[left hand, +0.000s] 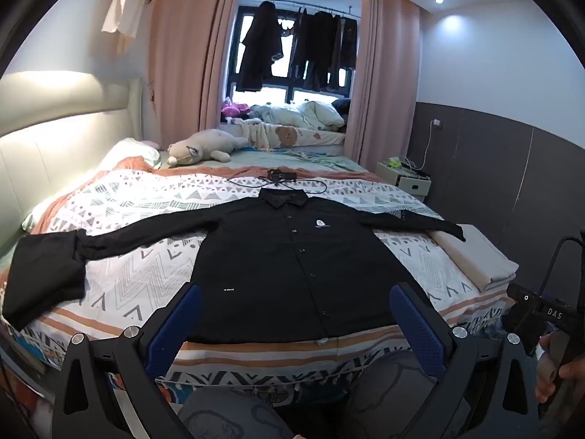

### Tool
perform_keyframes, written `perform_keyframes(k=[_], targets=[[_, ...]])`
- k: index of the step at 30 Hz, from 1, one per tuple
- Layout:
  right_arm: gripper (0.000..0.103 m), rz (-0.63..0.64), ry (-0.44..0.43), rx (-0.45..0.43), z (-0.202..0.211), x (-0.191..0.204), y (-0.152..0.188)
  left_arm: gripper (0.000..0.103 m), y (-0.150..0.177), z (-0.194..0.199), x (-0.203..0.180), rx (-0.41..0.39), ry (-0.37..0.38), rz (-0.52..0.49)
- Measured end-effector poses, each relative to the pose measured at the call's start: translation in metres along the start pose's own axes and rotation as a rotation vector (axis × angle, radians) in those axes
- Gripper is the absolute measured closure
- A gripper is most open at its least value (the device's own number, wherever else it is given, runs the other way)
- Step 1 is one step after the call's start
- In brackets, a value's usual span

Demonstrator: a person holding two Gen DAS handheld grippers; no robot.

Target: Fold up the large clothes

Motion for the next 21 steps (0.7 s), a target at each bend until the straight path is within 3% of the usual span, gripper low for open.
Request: perform_keyframes(k=[21], targets=[[0.0,-0.046,0.006,-0.003,0.01,-0.009,0.004,0.0,-0.002,0.011,-0.004,-0.018,0.001,0.015]])
Point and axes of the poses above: each gripper's, at about its wrist camera, not at the fingertips, and z roughly against the way its jaws point, x to its left, y to its underside, the point moved 8 cm from there along -z, roughly the way its jaws point, and after that the axes turned 13 degrees about -x, right-handed, at the moved point
